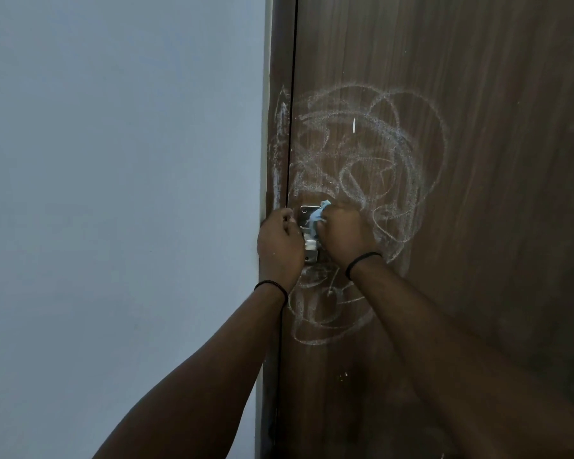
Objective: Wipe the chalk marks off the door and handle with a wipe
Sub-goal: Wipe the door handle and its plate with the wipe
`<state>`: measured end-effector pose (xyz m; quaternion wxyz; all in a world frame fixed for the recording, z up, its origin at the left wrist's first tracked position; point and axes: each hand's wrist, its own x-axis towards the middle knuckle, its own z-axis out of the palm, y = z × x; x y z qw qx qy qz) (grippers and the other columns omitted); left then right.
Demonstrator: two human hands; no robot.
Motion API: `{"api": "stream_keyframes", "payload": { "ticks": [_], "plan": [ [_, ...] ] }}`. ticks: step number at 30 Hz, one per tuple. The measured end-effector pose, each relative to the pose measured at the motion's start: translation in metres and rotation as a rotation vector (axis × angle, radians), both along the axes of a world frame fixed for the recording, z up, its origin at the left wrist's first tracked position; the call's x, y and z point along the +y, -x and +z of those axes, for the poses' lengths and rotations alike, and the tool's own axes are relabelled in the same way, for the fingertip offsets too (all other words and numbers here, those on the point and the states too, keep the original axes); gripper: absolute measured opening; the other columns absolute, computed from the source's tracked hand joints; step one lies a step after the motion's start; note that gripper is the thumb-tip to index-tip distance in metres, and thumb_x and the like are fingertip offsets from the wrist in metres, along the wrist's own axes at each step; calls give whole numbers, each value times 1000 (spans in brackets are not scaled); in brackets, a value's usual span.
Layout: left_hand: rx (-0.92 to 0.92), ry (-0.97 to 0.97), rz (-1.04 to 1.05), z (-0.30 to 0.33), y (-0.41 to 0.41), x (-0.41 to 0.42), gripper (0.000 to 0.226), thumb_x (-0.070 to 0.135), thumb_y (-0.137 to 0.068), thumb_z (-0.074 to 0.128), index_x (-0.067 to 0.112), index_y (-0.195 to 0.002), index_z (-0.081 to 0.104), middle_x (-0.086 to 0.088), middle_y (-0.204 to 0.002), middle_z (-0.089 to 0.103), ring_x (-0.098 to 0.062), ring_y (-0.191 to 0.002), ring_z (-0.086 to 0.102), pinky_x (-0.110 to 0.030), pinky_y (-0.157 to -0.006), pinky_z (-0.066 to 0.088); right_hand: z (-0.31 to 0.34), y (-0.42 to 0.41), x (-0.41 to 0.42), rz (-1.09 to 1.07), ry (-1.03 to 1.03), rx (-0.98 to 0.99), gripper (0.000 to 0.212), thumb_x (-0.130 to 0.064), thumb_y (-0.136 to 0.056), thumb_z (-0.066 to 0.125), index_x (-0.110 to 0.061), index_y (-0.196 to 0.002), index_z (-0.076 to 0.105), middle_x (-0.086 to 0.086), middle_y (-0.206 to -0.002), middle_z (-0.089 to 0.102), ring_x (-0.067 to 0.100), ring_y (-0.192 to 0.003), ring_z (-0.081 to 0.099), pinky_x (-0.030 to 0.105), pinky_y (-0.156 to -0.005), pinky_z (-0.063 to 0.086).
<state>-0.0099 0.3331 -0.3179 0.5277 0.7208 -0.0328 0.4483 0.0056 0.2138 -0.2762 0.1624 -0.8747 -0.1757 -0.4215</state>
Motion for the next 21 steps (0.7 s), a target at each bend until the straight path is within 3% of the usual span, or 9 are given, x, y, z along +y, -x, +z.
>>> {"api": "stream_keyframes", "payload": {
  "ticks": [4,7,9,11,13,15,17,19,21],
  "plan": [
    [4,-23,4,2,-4,-1,27,13,-94,47,18,-115,64,25,-90,56,26,-86,48,6,-69,35,5,-1,-3,-5,55,-1,10,-3,-82,56,-6,-84,66,10,-88,62,24,-75,56,32,-62,45],
    [-24,-56,34,3,-2,0,29,14,-93,46,18,-116,63,23,-93,56,14,-85,53,1,-69,37,5,5,1,137,-146,-159,18,-1,-84,51,-8,-93,65,0,-84,58,12,-69,51,19,-56,38],
    [-33,-74,48,3,-3,0,31,12,-93,45,19,-117,63,23,-95,55,8,-83,52,0,-69,36,8,7,11,209,-297,-164,26,0,-87,52,-8,-105,70,-2,-93,57,2,-73,51,2,-63,34],
    [-26,-97,47,2,-4,-1,33,10,-93,44,18,-119,62,19,-99,58,4,-84,52,-2,-68,38,12,4,20,274,-414,-100,33,7,-86,51,-11,-106,72,-3,-100,58,-3,-80,52,-2,-71,40],
    [-48,-101,12,2,-3,-4,33,6,-92,44,15,-117,63,11,-97,65,-3,-81,56,-12,-69,44,13,6,26,336,-421,-66,35,8,-85,50,-12,-101,74,-2,-102,68,1,-90,58,11,-84,48],
    [-79,-86,-6,0,-2,-5,31,4,-91,44,14,-113,65,6,-93,67,-4,-78,58,-13,-67,44,9,5,23,256,-286,-119,28,-3,-85,55,-19,-93,76,-2,-91,73,6,-87,61,33,-85,51],
    [-63,-84,17,-2,-3,-4,30,7,-92,43,16,-112,64,8,-98,66,2,-82,57,-5,-67,40,4,1,12,108,-151,-161,20,-13,-83,59,-23,-85,76,-3,-79,70,14,-79,60,34,-75,46],
    [-37,-76,27,-3,-4,-2,30,10,-93,43,19,-114,63,18,-92,60,14,-85,55,1,-65,38,3,-1,4,96,-147,-121,17,-6,-82,59,-14,-84,73,4,-78,66,20,-72,59,28,-60,44],
    [-34,-58,30,-3,-4,0,30,10,-93,45,19,-115,62,27,-83,53,25,-86,50,6,-66,35,3,-2,1,57,-132,-87,17,3,-80,60,-9,-89,68,9,-83,63,23,-73,59,27,-58,41]
  ]
}}
